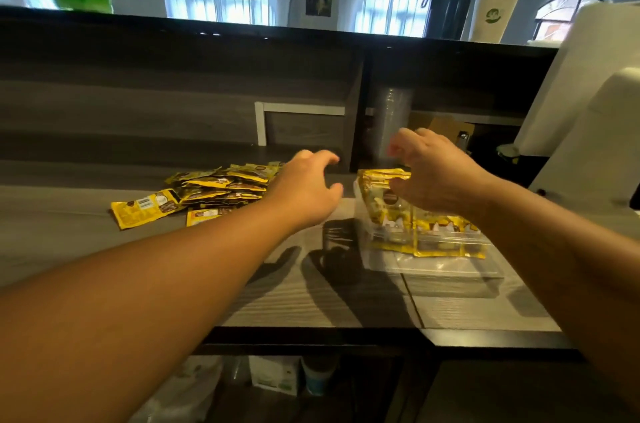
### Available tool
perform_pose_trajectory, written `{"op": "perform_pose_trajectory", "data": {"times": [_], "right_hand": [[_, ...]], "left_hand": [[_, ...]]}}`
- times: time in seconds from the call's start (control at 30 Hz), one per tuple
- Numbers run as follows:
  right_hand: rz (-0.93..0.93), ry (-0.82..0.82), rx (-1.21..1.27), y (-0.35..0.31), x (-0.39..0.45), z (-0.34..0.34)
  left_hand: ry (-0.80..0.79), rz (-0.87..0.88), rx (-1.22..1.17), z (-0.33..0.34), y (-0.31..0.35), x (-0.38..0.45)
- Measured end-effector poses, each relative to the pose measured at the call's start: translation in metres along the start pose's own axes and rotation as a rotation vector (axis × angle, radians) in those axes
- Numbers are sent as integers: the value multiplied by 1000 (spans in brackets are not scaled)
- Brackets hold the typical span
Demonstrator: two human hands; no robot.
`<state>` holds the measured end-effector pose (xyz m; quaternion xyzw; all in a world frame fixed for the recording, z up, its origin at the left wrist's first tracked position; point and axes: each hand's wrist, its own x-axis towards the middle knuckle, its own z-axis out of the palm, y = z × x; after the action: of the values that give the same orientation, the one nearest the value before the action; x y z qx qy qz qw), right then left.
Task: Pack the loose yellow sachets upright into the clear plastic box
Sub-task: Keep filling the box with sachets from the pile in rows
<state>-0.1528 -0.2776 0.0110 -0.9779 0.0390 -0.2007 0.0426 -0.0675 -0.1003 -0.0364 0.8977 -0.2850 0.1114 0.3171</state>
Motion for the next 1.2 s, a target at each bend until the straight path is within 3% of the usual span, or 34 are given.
{"op": "perform_pose_trajectory", "data": {"times": [0.2,0.33,0.43,0.8,0.93,1.07,1.13,1.2], "right_hand": [[-125,-44,131,-78,13,19],[-117,-151,187,-118,24,49],[-62,-194,174,-134,29,77],[114,-191,206,-139,45,137],[165,-164,279,-135,45,140],[181,-89,359,-128,40,139],[197,-55,397,-123,38,138],[202,-45,431,-120,36,136]], "left_hand": [[-60,-173,337,-35,-74,-38],[-155,-253,331,-47,-112,-54],[-80,-261,298,-43,-124,-64],[119,48,284,-40,-129,-71],[392,30,-45,-44,-130,-76],[680,-435,-509,-59,-138,-65],[702,-665,-785,-63,-148,-58],[684,-770,-914,-63,-154,-56]]}}
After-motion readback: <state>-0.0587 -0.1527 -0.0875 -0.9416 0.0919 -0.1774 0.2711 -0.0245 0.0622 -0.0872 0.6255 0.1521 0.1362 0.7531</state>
